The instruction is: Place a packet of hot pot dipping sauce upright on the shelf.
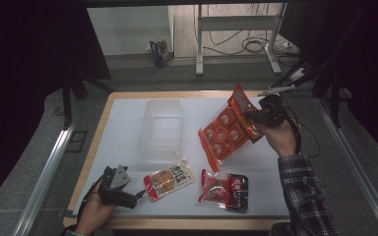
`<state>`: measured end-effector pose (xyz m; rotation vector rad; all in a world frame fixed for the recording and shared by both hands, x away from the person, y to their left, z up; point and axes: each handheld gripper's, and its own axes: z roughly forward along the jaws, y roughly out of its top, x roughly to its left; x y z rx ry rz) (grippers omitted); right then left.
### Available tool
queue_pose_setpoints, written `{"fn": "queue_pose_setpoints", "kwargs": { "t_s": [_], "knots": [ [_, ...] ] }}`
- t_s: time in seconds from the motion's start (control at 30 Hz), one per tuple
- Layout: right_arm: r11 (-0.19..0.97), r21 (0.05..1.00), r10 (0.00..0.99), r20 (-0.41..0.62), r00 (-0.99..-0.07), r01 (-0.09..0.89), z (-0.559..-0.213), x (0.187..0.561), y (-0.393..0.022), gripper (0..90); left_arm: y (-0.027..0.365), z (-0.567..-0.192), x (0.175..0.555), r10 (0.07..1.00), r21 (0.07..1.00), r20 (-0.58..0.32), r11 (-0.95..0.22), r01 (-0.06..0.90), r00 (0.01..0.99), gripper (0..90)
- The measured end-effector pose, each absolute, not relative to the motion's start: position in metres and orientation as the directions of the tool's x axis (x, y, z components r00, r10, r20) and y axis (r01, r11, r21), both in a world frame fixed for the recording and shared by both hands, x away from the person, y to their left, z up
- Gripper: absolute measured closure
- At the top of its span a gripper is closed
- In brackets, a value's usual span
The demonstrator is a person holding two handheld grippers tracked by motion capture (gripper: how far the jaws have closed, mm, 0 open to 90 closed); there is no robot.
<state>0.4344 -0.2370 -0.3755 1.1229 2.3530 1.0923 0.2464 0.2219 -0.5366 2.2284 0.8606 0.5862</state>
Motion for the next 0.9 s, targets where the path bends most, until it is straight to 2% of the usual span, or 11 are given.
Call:
{"fn": "queue_pose_setpoints", "kwargs": {
  "t_s": [0.27, 0.63, 0.77, 0.9],
  "knots": [
    [0.416, 0.759, 0.728, 0.054, -0.684, 0.502, -0.355, 0.43, -0.212, 88.6, 0.222, -0.536, 0.246, 0.716, 0.723, 0.159, -0.553, 0.414, 0.68, 0.0],
    [0.461, 0.773, 0.687, 0.001, -0.726, 0.437, -0.325, 0.421, -0.182, 88.7, 0.222, -0.536, 0.246, 0.714, 0.724, 0.162, -0.555, 0.41, 0.681, 0.0],
    [0.487, 0.767, 0.694, -0.051, -0.718, 0.417, -0.316, 0.421, -0.171, 88.7, 0.222, -0.536, 0.246, 0.715, 0.725, 0.163, -0.555, 0.409, 0.68, 0.0],
    [0.473, 0.776, 0.702, -0.046, -0.71, 0.418, -0.31, 0.424, -0.169, 88.7, 0.222, -0.536, 0.246, 0.714, 0.724, 0.163, -0.555, 0.409, 0.681, 0.0]
  ]
}}
